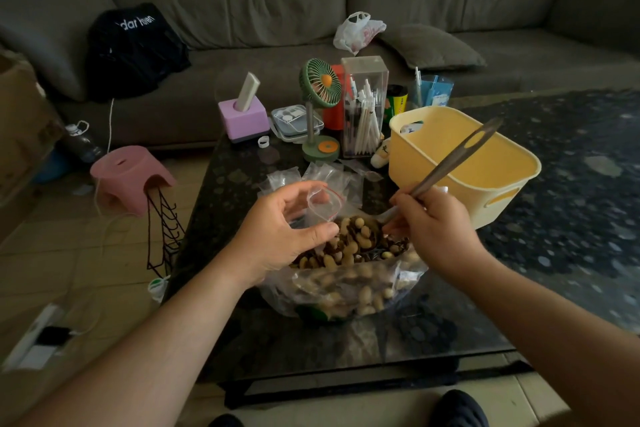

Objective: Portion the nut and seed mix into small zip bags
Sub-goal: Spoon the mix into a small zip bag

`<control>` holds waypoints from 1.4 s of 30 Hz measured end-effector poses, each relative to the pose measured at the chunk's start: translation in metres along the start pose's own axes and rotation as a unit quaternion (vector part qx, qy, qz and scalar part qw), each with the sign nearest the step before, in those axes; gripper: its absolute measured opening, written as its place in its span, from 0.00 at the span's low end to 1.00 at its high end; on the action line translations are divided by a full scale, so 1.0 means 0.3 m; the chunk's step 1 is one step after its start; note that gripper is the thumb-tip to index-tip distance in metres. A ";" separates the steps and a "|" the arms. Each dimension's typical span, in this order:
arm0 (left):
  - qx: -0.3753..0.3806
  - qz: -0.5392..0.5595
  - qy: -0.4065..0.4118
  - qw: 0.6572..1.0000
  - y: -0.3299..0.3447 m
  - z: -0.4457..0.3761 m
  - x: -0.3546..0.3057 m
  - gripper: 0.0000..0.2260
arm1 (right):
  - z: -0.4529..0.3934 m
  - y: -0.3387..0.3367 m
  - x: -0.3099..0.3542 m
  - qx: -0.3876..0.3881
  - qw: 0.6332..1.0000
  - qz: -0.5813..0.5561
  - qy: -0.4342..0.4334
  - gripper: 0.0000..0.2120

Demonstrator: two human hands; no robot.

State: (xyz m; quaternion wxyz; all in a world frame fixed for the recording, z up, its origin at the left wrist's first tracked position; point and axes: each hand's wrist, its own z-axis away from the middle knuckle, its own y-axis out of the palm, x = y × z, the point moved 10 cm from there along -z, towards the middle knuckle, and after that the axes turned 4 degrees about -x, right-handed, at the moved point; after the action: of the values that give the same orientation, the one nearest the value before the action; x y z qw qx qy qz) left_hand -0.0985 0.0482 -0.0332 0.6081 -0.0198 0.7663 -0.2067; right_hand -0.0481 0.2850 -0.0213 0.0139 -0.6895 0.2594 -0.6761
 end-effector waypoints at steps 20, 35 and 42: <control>-0.023 -0.188 -0.040 0.981 0.101 0.007 0.004 0.32 | 0.022 -0.072 0.271 -0.024 0.983 0.090 -0.155 0.08; -0.042 -0.219 -0.063 0.973 0.130 0.017 0.035 0.30 | 0.076 0.068 0.351 -0.010 0.874 0.261 -0.409 0.16; -0.047 -0.204 -0.061 0.976 0.137 0.025 0.033 0.31 | 0.087 0.080 0.359 -0.014 0.864 0.268 -0.426 0.17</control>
State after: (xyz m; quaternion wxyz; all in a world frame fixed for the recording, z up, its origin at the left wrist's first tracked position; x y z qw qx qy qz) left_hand -0.0848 0.0807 -0.0577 0.5970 -0.2170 0.7164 -0.2885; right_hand -0.0371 0.2151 0.0674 0.2940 -0.8146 0.4124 -0.2828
